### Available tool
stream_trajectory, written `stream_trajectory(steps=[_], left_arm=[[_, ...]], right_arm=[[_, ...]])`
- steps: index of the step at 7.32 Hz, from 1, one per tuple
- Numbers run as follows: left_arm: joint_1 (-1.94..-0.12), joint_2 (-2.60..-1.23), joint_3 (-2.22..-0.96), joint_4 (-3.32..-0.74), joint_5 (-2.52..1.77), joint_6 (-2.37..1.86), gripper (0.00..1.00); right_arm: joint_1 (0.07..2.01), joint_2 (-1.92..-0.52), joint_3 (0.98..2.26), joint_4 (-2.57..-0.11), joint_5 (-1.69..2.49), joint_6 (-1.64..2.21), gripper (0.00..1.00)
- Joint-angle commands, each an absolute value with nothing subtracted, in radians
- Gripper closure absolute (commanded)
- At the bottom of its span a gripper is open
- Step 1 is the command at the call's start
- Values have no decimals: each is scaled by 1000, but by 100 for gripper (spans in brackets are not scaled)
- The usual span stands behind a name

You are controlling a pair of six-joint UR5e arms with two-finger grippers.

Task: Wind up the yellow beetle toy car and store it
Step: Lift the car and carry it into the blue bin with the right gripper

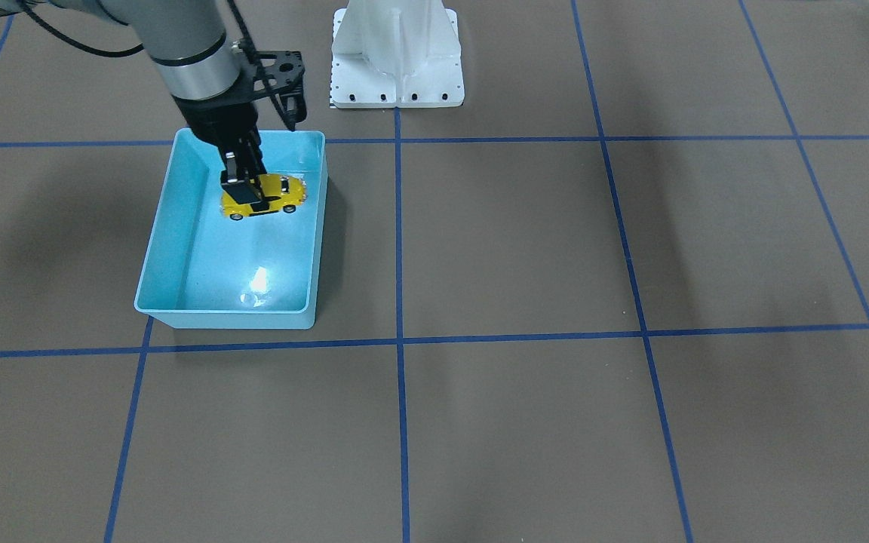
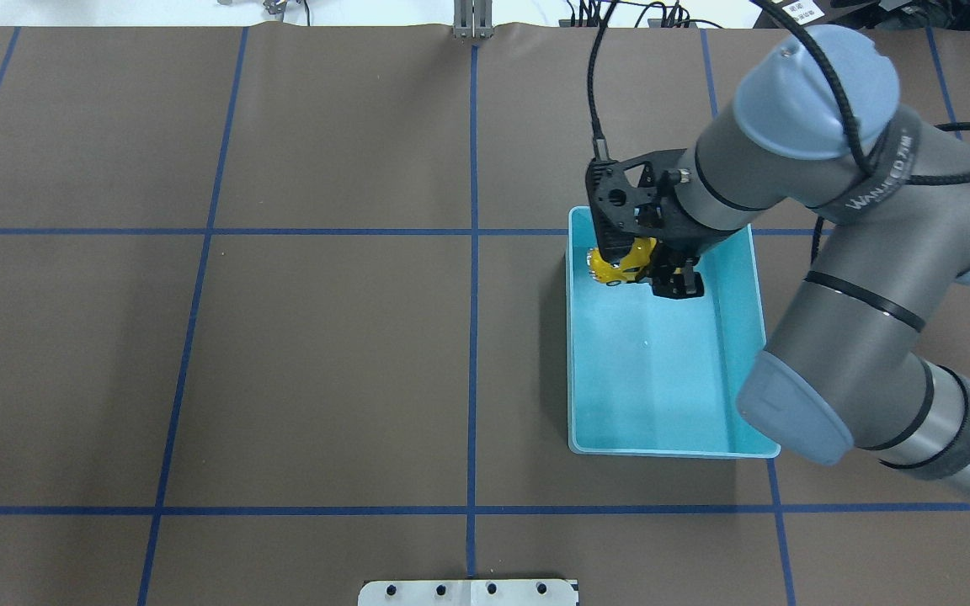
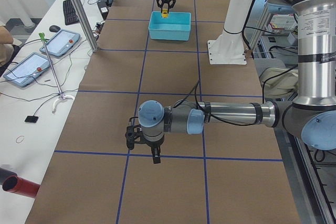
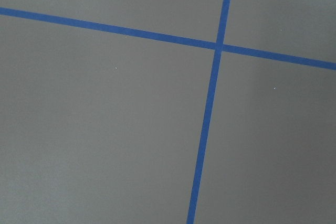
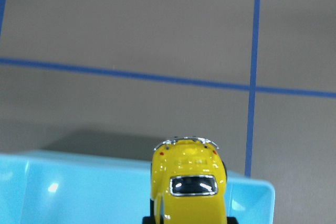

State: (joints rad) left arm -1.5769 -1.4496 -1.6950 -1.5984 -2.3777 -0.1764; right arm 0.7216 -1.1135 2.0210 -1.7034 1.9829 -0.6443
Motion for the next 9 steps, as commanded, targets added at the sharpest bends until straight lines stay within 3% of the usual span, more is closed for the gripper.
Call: stream_trajectory(steps=[1, 3, 5, 6, 9], left_arm=[[-1577, -1450, -1695, -1598, -2378, -176, 0], [-1577, -1450, -1695, -1598, -2378, -176, 0], [-1577, -1450, -1695, -1598, -2378, -176, 0], [-1577, -1450, -1695, -1598, -2378, -176, 0], [-1577, -1450, -1695, -1598, -2378, -176, 0]], right_arm=[[704, -1232, 1865, -1427, 1982, -673, 100], [655, -1233, 1748, -1318, 1959, -629, 100], [617, -1233, 1724, -1318, 1959, -575, 100], [617, -1235, 1738, -1318, 1959, -572, 1], [714, -1218, 1877, -1432, 2040, -545, 0]])
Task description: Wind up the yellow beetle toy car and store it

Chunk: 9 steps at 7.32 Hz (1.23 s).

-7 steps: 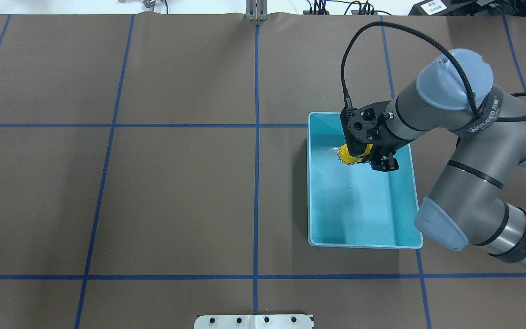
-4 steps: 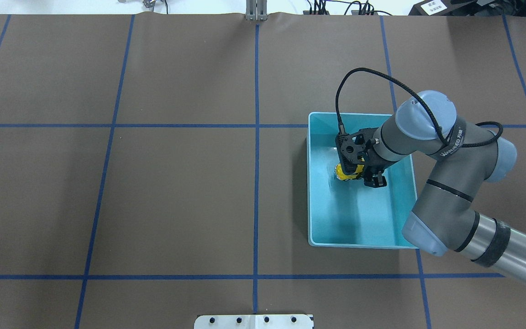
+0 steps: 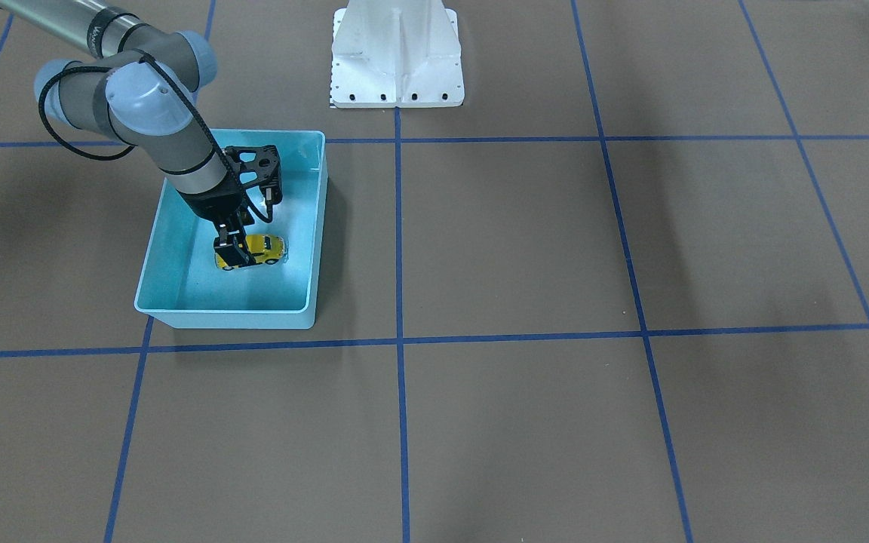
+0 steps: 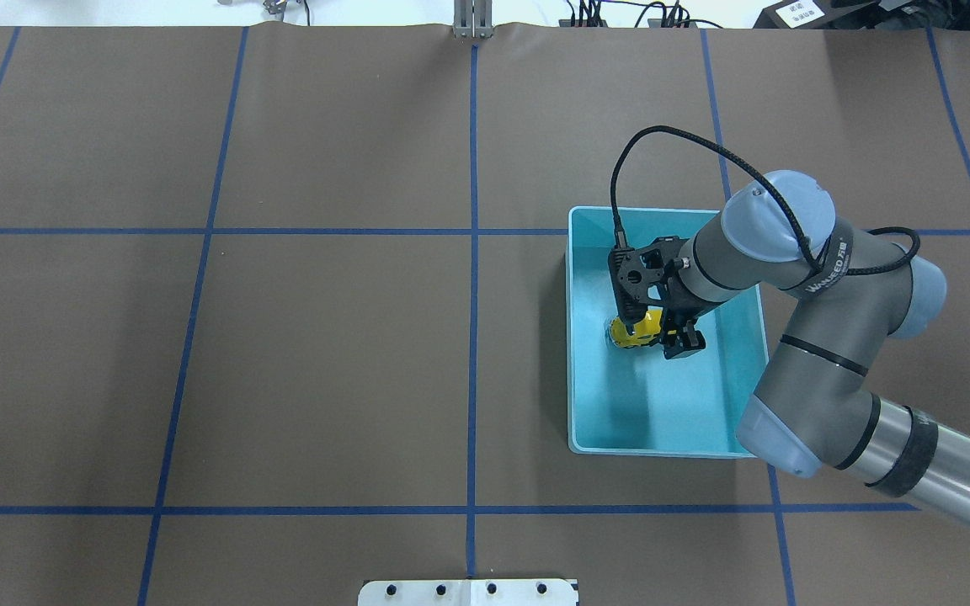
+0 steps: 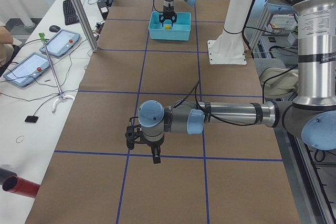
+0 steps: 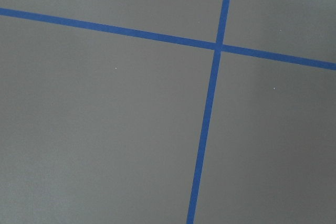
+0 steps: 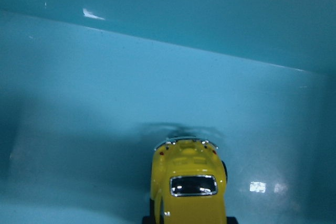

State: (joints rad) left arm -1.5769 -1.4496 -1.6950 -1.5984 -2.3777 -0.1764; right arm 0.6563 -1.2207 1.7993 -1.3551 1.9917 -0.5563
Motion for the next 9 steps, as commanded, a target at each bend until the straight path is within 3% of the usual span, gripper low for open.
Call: stream_trajectory(steps=[1, 2, 3, 5, 6, 9], left_arm=[[-1577, -1450, -1695, -1598, -2378, -176, 0], [-1577, -1450, -1695, -1598, -2378, -176, 0], [-1577, -1450, -1695, -1598, -2378, -176, 0], [-1577, -1450, -1695, -1598, -2378, -176, 0], [-1577, -1450, -1695, -1598, -2378, -176, 0], [-1577, -1448, -1697, -1598, -2378, -176, 0]], right_arm=[[779, -1216, 2001, -1556, 2110, -447, 0], [876, -1216, 2073, -1609, 2188, -246, 0], [987, -1215, 2057, -1623, 2248, -113, 0], [1198, -1274, 1932, -1623, 2252, -3, 0], [1316, -1367, 1837, -1617, 2256, -3, 0], [1431, -1555, 1680, -1573, 2273, -6, 0]])
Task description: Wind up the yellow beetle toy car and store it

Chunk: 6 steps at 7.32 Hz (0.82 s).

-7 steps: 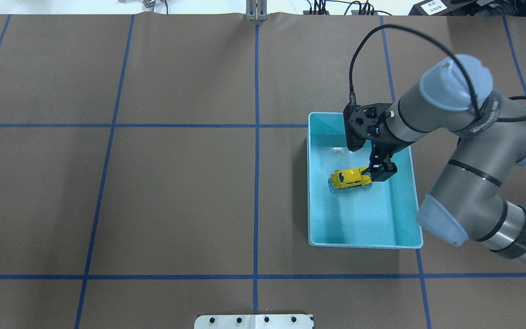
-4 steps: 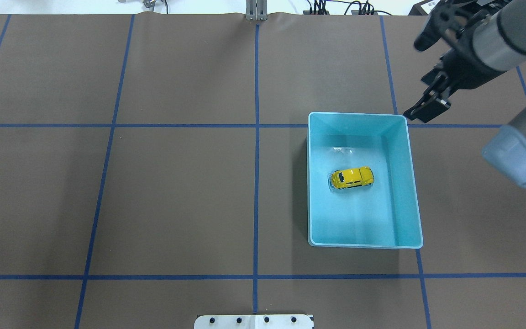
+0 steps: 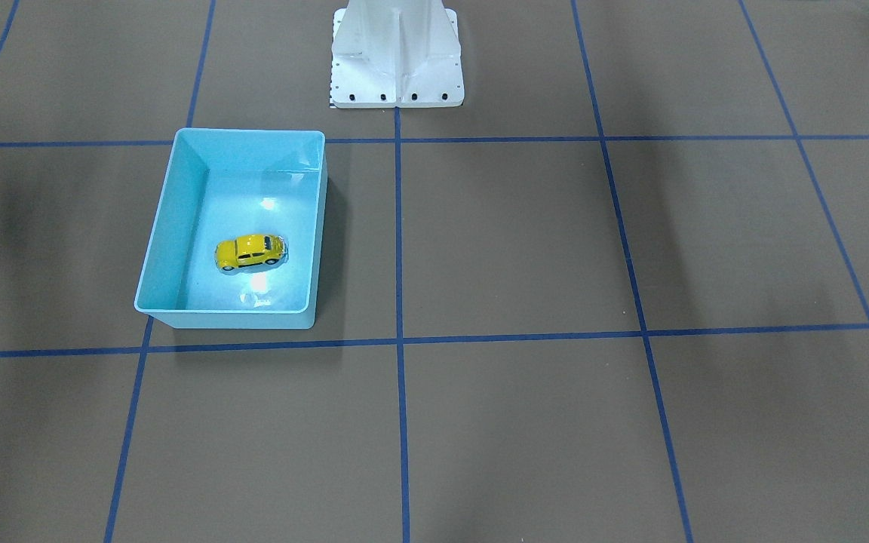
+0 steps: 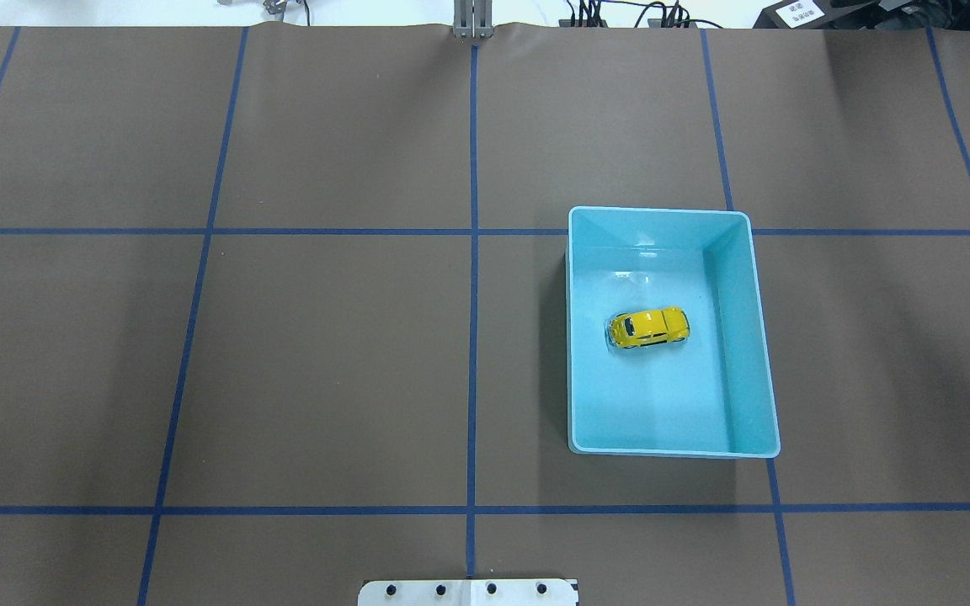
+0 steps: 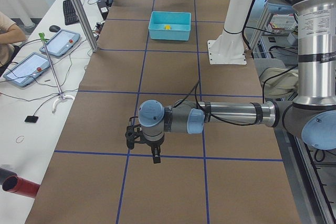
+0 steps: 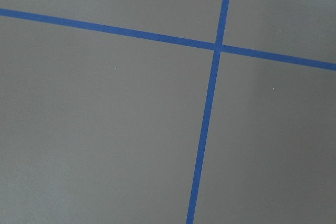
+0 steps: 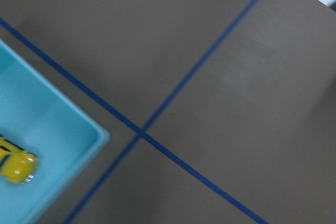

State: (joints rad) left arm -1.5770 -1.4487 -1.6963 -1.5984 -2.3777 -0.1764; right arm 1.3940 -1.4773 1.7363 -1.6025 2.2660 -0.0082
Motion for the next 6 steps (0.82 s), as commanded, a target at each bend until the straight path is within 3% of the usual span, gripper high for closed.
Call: stream_trajectory(steps=[1, 6], left_arm=[[-1577, -1450, -1697, -1598, -2378, -176, 0], [-1577, -1450, -1698, -1598, -2378, -176, 0]], right_arm=[[1440, -1558, 1619, -1545, 2275, -5, 0], [1460, -1540, 1634, -1539, 2267, 127, 0]])
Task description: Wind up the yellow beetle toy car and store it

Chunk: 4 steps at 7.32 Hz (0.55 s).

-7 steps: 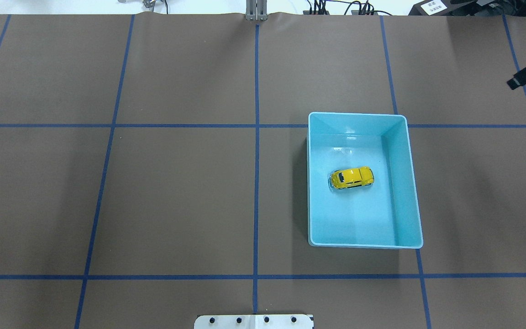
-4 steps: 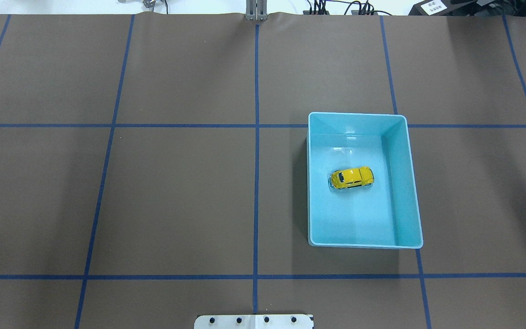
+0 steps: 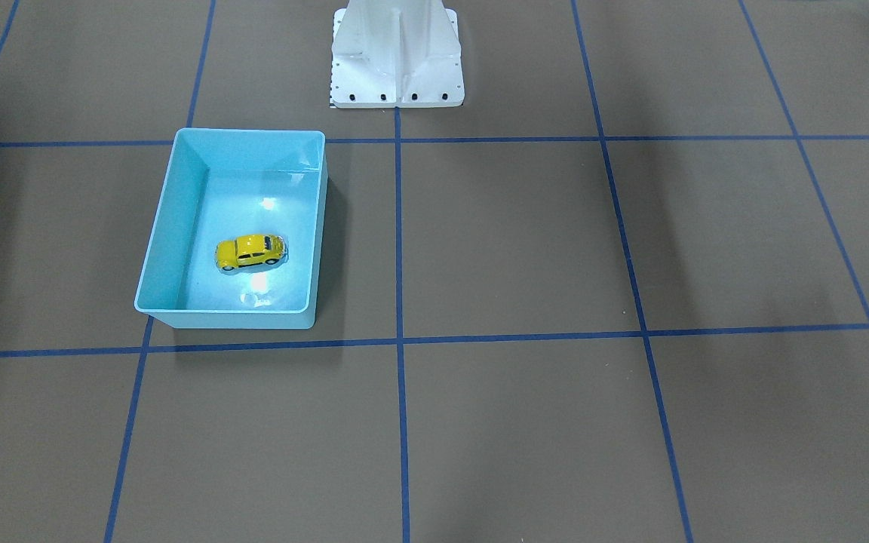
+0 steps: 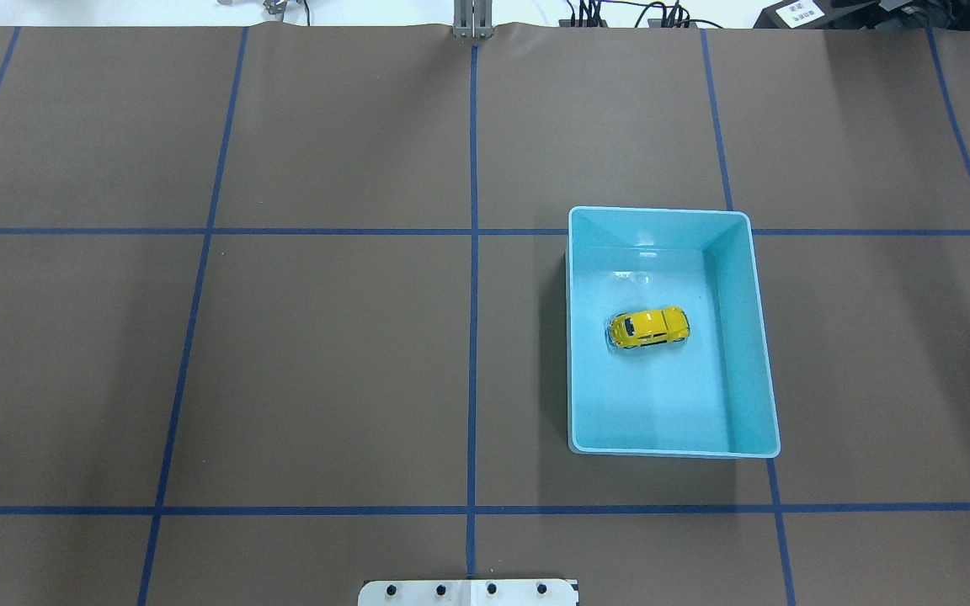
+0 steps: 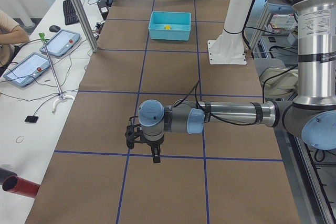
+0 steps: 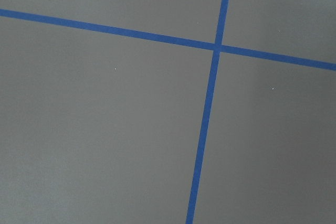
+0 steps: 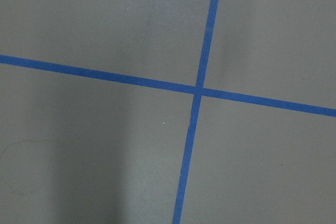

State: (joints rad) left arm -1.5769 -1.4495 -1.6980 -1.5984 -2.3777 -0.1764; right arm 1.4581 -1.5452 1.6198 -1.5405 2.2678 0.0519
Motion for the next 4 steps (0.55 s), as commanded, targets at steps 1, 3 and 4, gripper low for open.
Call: stream_trajectory(steps=[1, 3, 4], left_arm=[[-1577, -1451, -1703, -1598, -2378, -176, 0], [-1577, -1456, -1704, -1598, -2378, -178, 0], [-1577, -1457, -1704, -1598, -2378, -178, 0]], right_arm=[[1462, -1540, 1652, -1543, 2269, 127, 0], [1468, -1543, 1657, -1549, 2272, 129, 0], [1470, -1545, 1657, -1549, 2272, 129, 0]])
